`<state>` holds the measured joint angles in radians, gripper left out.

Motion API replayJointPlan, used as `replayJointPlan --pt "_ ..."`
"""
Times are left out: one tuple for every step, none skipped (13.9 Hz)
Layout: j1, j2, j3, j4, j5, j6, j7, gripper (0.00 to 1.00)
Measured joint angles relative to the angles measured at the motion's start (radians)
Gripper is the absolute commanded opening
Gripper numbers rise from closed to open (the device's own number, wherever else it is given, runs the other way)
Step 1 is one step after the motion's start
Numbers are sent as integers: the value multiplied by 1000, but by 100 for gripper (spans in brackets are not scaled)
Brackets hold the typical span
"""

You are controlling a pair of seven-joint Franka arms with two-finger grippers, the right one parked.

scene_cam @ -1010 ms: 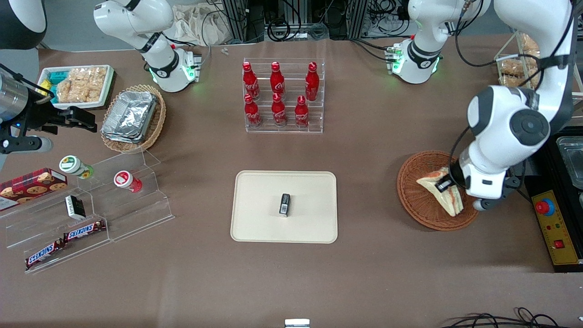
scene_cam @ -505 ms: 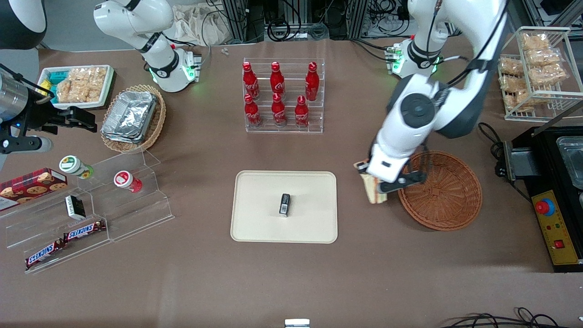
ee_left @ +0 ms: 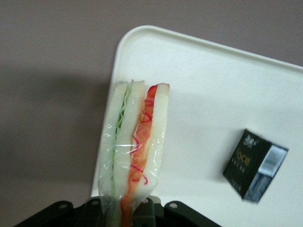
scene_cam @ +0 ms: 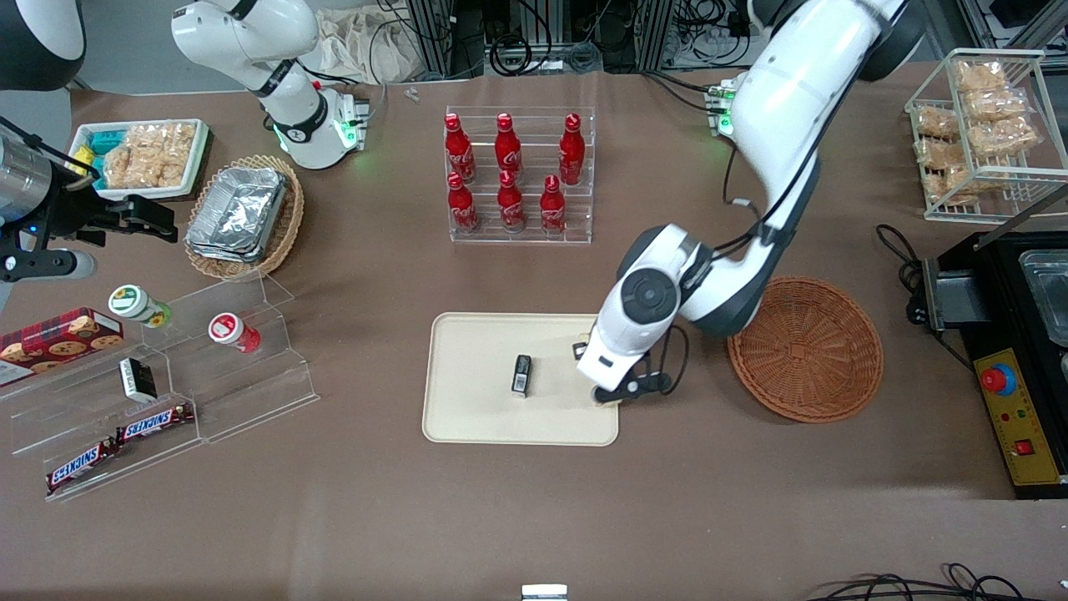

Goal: Place sandwich from basket to tray
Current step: 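Carry the sandwich over the cream tray beside the black box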

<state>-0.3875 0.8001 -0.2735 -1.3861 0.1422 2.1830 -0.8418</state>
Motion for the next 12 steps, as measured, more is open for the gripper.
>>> replayJointPlan --pt "-9 58 0 61 37 0 2 0" --pt "-13 102 0 106 64 -1 9 0" --pt "-16 123 -3 137 70 -11 22 0" --pt "-20 127 -3 154 75 -26 34 47" --pt "-22 127 -2 159 81 -30 40 83" --pt "-22 128 -2 160 84 -30 44 98" --pt "-22 128 -1 163 85 -30 45 99" --pt "-22 127 -1 168 85 -34 45 99" --pt "-22 124 -1 180 85 -51 45 99" --pt "-21 113 -1 196 85 -79 45 99" --pt "-20 91 -1 211 81 -105 44 99" --pt "-17 57 -1 223 72 -130 40 99"
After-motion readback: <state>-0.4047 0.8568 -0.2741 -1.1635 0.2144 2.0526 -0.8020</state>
